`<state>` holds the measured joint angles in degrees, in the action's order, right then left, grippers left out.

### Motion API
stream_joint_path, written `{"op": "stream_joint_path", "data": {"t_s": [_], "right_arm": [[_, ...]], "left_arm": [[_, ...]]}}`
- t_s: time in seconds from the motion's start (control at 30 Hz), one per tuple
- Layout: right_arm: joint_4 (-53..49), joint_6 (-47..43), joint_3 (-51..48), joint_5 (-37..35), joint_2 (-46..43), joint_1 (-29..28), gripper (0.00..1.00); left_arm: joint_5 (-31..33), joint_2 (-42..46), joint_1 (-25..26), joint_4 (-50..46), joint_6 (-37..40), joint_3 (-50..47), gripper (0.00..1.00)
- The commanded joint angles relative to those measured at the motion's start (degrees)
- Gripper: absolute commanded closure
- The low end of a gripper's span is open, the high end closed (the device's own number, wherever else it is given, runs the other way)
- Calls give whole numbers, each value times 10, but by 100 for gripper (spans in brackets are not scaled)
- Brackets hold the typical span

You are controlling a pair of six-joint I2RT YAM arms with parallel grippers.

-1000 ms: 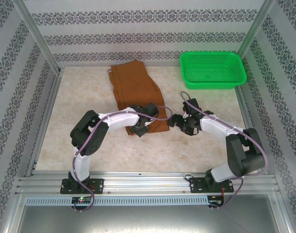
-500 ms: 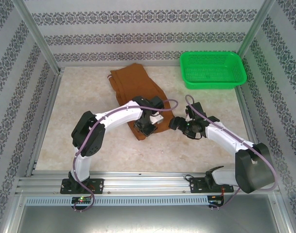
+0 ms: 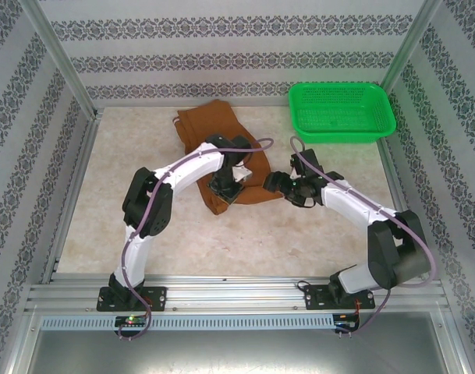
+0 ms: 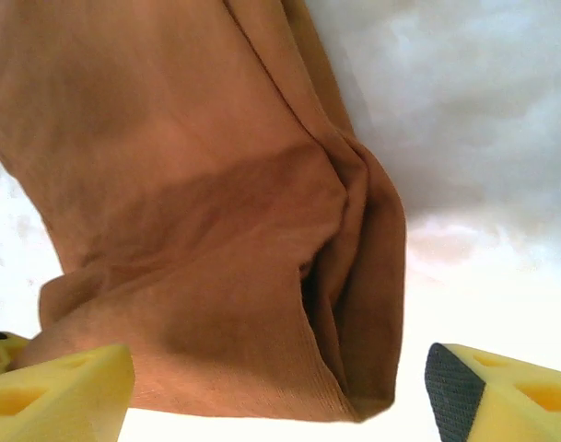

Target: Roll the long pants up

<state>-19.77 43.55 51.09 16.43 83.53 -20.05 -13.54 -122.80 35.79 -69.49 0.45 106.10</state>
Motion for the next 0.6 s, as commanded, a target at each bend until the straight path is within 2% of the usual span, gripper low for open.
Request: {"op": "stream_joint_path", "data": {"t_s": [0.0, 0.1, 0.2, 0.37, 0.57], "right_arm": [[-1, 2, 34, 23, 22, -14, 16], [-29, 1, 50, 36, 32, -23, 16], [-36, 25, 32, 62, 22, -29, 14], [3, 71, -31, 66, 3, -40, 10], [33, 95, -37, 71, 24, -47, 8]], "left_arm": [[-8, -4, -20, -44, 13, 33, 100], [-45, 13, -17, -53, 2, 26, 99], [-50, 41, -1, -43, -19, -10, 100], [-68, 84, 30, 2, -56, -102, 100], [-97, 119, 51, 59, -92, -187, 100]]}}
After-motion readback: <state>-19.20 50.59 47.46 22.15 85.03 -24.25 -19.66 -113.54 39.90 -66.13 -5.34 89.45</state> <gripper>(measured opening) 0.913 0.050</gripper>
